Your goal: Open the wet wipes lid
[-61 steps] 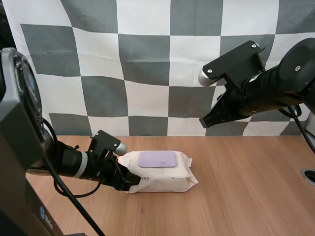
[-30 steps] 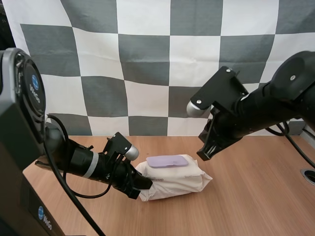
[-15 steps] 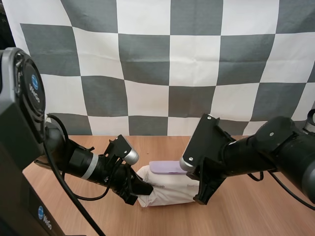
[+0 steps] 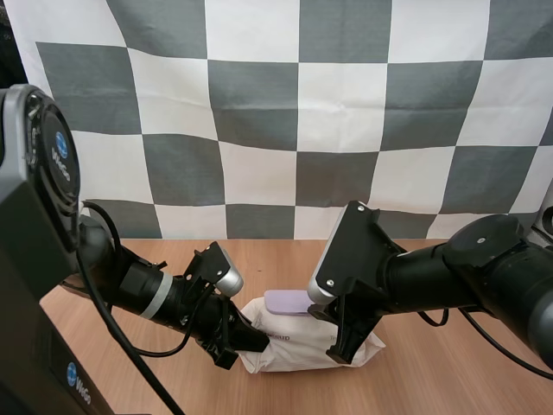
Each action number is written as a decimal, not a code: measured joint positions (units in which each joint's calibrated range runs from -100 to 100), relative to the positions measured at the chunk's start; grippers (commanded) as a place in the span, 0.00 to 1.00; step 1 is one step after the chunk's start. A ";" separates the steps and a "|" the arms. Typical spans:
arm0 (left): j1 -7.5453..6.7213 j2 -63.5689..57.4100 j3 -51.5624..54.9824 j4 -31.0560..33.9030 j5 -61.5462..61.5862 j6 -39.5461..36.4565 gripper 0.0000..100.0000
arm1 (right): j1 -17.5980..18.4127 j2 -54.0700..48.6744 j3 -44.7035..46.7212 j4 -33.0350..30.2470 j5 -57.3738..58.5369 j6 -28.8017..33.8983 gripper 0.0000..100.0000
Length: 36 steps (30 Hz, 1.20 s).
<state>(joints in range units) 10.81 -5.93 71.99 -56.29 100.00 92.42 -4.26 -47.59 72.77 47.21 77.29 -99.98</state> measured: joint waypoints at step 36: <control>0.00 0.00 0.00 -0.03 -0.06 0.00 0.00 | 2.74 8.17 3.22 3.47 -11.66 0.00 0.60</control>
<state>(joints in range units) 10.81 -5.93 71.99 -56.32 99.94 92.42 -1.52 -39.42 75.99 50.68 65.63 -99.98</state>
